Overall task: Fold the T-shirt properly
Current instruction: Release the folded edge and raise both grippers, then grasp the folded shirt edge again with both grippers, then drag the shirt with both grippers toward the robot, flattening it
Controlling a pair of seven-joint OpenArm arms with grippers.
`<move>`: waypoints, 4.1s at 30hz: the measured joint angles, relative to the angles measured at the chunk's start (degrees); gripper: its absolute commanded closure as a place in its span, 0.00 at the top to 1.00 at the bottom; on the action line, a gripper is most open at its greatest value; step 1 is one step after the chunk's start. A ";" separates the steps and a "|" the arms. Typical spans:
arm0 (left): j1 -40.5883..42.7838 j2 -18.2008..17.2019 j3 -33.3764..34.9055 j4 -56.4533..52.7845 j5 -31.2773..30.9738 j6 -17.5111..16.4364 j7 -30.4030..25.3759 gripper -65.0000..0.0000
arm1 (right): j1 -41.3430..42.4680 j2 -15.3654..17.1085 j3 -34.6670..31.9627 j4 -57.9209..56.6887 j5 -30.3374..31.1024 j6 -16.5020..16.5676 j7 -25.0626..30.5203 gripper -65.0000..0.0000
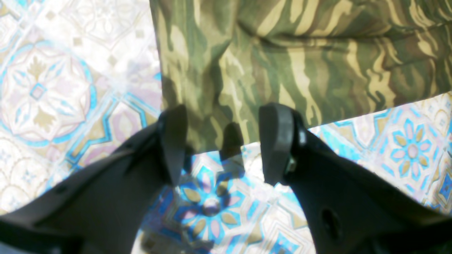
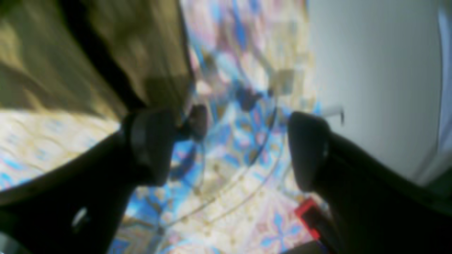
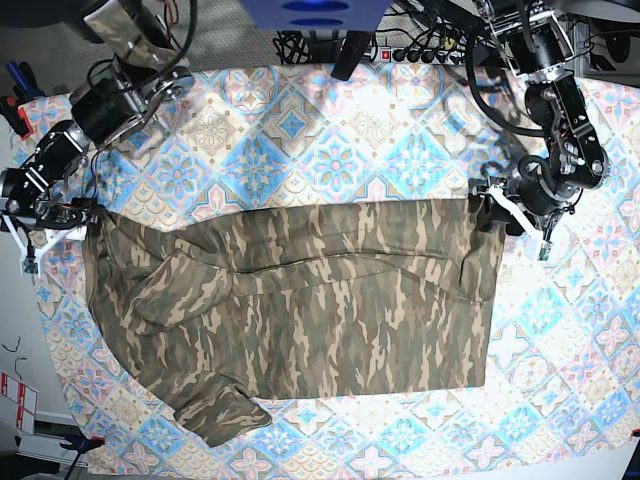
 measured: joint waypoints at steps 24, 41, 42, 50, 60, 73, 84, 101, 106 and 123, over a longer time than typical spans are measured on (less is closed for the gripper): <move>0.04 -1.22 1.40 0.00 0.00 0.00 0.00 0.50 | 5.49 3.58 1.79 -15.89 8.15 -0.44 -7.91 0.76; 0.72 -2.19 1.64 0.00 -0.02 0.00 0.02 0.50 | 11.54 8.57 1.79 -37.73 9.11 -0.66 5.97 0.76; 0.72 -2.19 1.64 0.00 0.00 0.00 0.02 0.50 | 11.52 8.59 1.79 -37.75 9.09 -0.66 5.97 0.76; 0.26 -2.34 1.64 0.00 0.02 0.00 0.07 0.50 | 11.19 8.55 1.77 -37.75 9.05 -0.66 5.92 0.41; -7.52 -3.45 5.22 -1.25 -0.33 -0.55 5.09 0.62 | 11.39 8.39 1.55 -37.75 4.31 -0.31 6.19 0.33; -9.57 -6.45 4.72 -19.32 -0.04 -2.60 -1.44 0.72 | 11.02 8.22 1.46 -37.40 4.74 0.44 5.90 0.48; -14.38 -5.51 10.91 -32.89 -1.31 -2.58 -9.29 0.71 | 10.60 8.39 -2.16 -37.35 4.61 0.35 5.97 0.48; -11.06 -2.19 17.51 -32.83 -3.45 -2.82 -12.96 0.03 | 9.11 8.70 -9.03 -36.98 4.37 -0.44 6.88 0.02; -8.57 -2.36 17.53 -32.22 -4.74 -3.30 -14.43 0.03 | 7.34 9.38 -7.26 -36.72 6.36 -0.15 8.70 0.02; 0.70 -4.46 17.57 -27.87 -8.94 -5.53 -17.62 0.03 | -4.17 12.00 -3.58 -26.93 9.25 1.60 7.58 0.02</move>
